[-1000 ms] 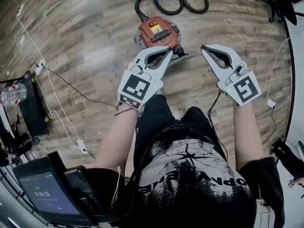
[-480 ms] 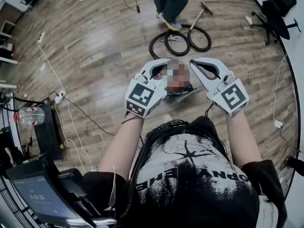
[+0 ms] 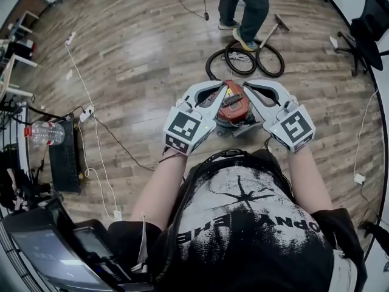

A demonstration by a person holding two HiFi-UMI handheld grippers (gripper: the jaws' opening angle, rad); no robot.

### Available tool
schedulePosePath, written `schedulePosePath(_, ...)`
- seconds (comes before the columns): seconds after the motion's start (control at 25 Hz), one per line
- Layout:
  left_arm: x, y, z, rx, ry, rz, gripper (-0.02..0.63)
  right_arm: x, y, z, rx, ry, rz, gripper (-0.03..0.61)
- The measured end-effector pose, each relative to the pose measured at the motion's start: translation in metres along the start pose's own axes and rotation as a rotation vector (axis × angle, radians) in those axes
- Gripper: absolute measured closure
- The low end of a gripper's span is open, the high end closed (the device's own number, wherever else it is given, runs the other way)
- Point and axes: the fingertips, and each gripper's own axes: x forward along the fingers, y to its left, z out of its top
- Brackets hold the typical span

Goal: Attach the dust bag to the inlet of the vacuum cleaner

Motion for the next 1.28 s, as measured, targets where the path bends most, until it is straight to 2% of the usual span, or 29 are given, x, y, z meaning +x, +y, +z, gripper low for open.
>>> schedulePosePath(0.24, -0.007, 0.001, -0.01, -0.015, 0.02, 0.021, 0.609, 0.003, 0.003, -0.012, 0.028, -0.002, 0.009, 0.574)
schedulePosePath(1.0, -0.031, 0.017, -0.019, -0.014, 0.033, 0.043, 0.609, 0.024, 0.019, -0.004, -0.011, 0.004, 0.034, 0.572)
schedulePosePath(1.28, -0.027, 0.025, -0.016, -0.024, 0.029, 0.049, 0.609, 0.027, 0.005, -0.001, -0.024, 0.021, 0.028, 0.572)
